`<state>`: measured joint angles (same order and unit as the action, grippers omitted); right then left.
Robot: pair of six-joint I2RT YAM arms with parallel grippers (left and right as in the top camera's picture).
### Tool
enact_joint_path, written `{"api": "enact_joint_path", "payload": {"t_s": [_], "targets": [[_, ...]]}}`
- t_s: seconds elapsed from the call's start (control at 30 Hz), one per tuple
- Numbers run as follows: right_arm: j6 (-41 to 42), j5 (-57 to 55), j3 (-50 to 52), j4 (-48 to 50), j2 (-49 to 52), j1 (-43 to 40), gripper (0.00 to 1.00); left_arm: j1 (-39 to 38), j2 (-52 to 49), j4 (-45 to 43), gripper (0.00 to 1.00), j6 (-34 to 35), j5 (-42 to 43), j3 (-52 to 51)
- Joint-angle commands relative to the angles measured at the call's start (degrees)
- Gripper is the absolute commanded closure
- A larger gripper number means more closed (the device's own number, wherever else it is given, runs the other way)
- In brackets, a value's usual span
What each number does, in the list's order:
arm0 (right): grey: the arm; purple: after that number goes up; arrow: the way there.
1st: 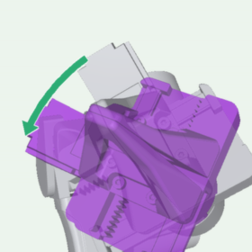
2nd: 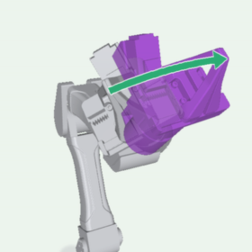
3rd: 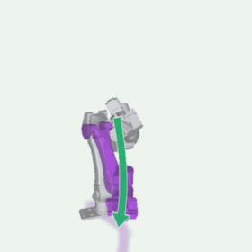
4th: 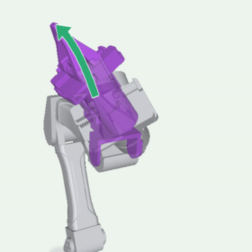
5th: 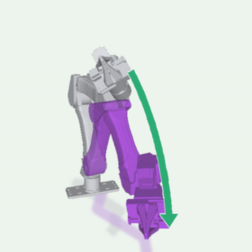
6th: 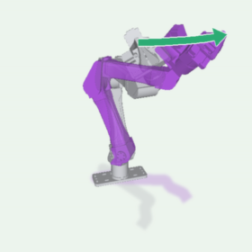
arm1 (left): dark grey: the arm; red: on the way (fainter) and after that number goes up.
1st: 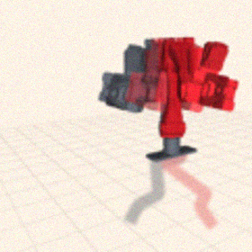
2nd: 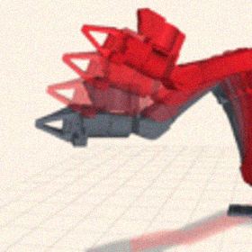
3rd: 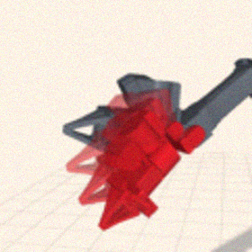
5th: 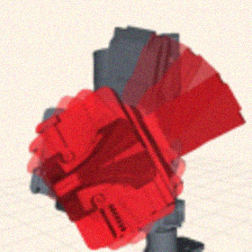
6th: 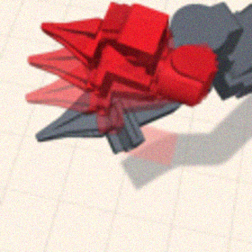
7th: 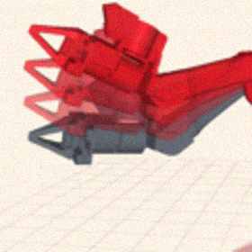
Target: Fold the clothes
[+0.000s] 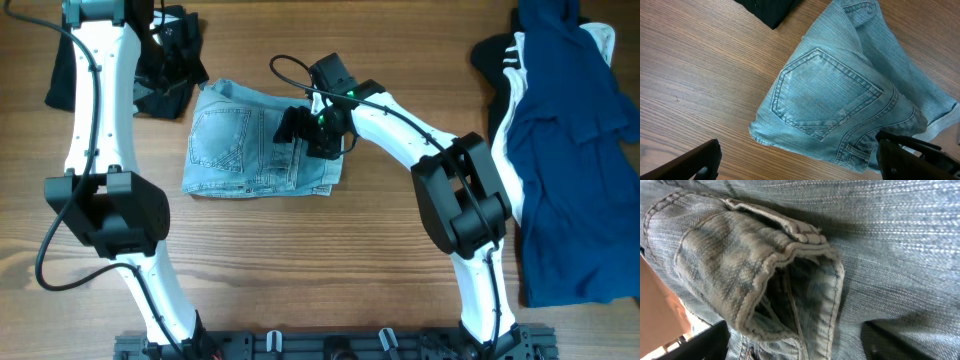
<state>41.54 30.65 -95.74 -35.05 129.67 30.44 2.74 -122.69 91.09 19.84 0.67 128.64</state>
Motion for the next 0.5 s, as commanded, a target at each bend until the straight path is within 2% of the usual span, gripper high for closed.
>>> {"api": "enact_joint_path", "payload": {"t_s": [0.0, 0.37, 0.4, 0.47], "targets": [[0.4, 1.2, -0.2, 0.3, 2.0, 0.4, 0.25, 0.2, 0.3, 0.0, 0.0, -0.1, -0.8, 0.6], [-0.9, 1.0, -0.2, 2.8, 2.0, 3.4, 0.25, 0.2, 0.2, 0.0, 0.0, -0.1, -0.8, 0.6], [-0.9, 0.8, -0.2, 2.8, 2.0, 3.5, 0.28, 0.2, 0.2, 0.0, 0.0, -0.1, -0.8, 0.6], [-0.9, 0.8, -0.2, 2.8, 2.0, 3.5, 0.51, 0.2, 0.2, 0.0, 0.0, -0.1, -0.8, 0.6]]}}
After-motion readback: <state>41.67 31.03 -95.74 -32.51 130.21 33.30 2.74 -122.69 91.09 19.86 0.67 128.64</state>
